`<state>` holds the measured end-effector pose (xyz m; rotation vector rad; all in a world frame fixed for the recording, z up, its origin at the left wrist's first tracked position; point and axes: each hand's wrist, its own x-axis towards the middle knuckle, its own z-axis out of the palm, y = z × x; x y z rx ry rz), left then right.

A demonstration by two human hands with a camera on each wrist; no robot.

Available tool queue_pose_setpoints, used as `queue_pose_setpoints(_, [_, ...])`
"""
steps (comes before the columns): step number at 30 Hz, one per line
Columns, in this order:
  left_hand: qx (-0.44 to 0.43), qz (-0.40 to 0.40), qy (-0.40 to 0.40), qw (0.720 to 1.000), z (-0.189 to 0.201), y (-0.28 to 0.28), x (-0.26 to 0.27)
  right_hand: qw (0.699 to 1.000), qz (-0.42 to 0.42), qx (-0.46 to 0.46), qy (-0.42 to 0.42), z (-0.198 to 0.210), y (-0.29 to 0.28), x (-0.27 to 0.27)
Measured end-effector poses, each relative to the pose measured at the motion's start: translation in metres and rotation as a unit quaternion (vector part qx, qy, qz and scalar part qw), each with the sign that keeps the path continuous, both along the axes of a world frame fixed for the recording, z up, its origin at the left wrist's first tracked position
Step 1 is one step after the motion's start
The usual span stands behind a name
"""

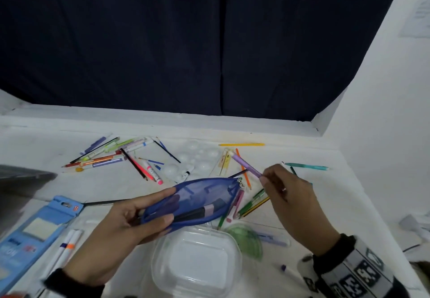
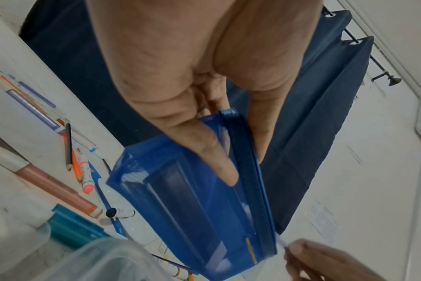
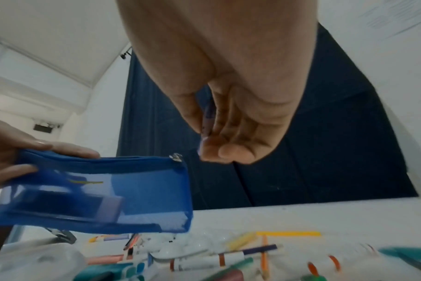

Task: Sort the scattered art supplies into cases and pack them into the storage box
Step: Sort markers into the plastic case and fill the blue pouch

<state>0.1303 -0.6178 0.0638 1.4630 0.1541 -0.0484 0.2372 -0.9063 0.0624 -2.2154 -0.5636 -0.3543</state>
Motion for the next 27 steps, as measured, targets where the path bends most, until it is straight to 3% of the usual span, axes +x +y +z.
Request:
queue_pose_setpoints(5, [-0.002, -0.028, 0.013, 1.0, 0.005, -0.007, 0.006, 0.975, 0.081, -0.155, -0.139, 0.006, 0.02, 0.004])
queue_pose_setpoints(10, [-0.026, -0.051, 0.01, 0.998, 0.009, -0.015, 0.012, 0.962, 0.1, -0.223, -0.124, 0.003, 0.045, -0.006])
queue_pose_setpoints(12, [-0.026, -0.044, 0.011, 0.999, 0.009, -0.015, 0.013, 0.974, 0.105, -0.18, -0.091, 0.003, 0.044, -0.002])
queue_pose_setpoints(15, [-0.02, -0.026, 0.012, 0.999, 0.01, -0.008, 0.012, 0.997, 0.062, -0.004, -0.042, 0.007, 0.032, 0.006])
queue_pose_setpoints(17, [-0.021, -0.013, 0.013, 1.0, 0.01, -0.003, 0.01, 0.994, 0.03, 0.103, 0.001, 0.004, 0.018, 0.013])
queue_pose_setpoints(18, [-0.024, -0.001, 0.012, 1.0, 0.01, -0.001, 0.01, 0.993, 0.026, 0.11, 0.035, -0.001, 0.011, 0.015])
queue_pose_setpoints(20, [-0.028, 0.023, 0.013, 0.999, 0.01, 0.002, 0.008, 0.994, 0.038, 0.042, 0.09, -0.015, -0.002, 0.016])
queue_pose_setpoints(22, [-0.034, 0.036, 0.017, 0.999, 0.012, 0.003, 0.007, 0.985, 0.07, -0.086, 0.136, -0.031, -0.008, 0.012])
queue_pose_setpoints(25, [-0.042, 0.024, 0.013, 0.999, 0.01, 0.006, 0.005, 0.926, 0.094, -0.313, 0.189, -0.054, -0.007, 0.004])
queue_pose_setpoints(27, [-0.041, 0.026, 0.013, 0.999, 0.008, 0.005, 0.006, 0.893, 0.085, -0.4, 0.186, -0.061, 0.0, -0.001])
